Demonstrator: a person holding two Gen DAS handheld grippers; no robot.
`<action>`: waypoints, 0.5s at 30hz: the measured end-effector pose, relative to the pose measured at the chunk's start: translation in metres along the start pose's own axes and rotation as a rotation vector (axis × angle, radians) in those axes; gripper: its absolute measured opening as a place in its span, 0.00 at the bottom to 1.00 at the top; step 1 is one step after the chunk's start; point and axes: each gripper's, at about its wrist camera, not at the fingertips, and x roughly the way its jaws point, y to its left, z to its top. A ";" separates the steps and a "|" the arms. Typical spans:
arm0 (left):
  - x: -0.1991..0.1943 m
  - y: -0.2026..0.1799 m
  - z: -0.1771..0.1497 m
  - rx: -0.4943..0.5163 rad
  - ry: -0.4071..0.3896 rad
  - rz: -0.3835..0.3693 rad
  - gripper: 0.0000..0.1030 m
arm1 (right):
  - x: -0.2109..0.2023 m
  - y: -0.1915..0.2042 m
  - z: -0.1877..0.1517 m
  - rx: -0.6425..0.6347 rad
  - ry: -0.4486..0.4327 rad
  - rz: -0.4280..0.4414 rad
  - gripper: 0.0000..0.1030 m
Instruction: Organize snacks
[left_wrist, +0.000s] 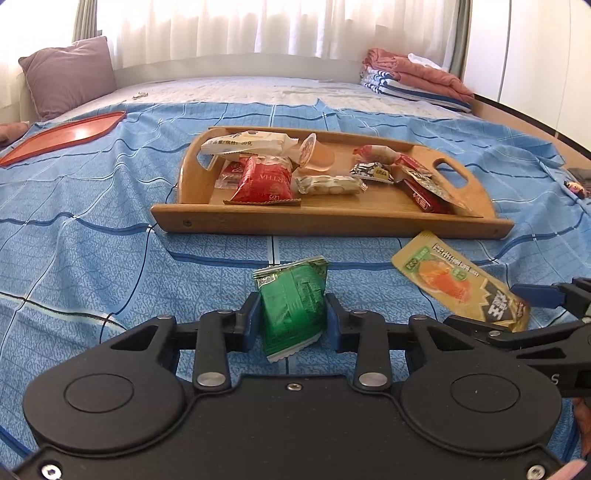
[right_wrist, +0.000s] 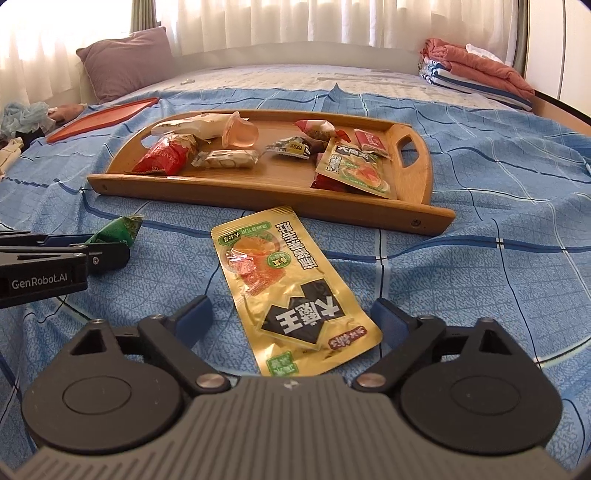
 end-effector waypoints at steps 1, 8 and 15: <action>-0.001 0.001 0.001 -0.003 0.001 -0.002 0.32 | -0.003 0.002 -0.001 -0.005 -0.004 -0.001 0.79; -0.005 0.004 0.000 -0.001 -0.006 0.002 0.32 | -0.021 0.018 -0.003 -0.043 0.016 0.051 0.66; -0.011 0.000 -0.003 0.066 -0.050 0.022 0.32 | -0.016 0.029 -0.003 -0.069 -0.006 -0.001 0.81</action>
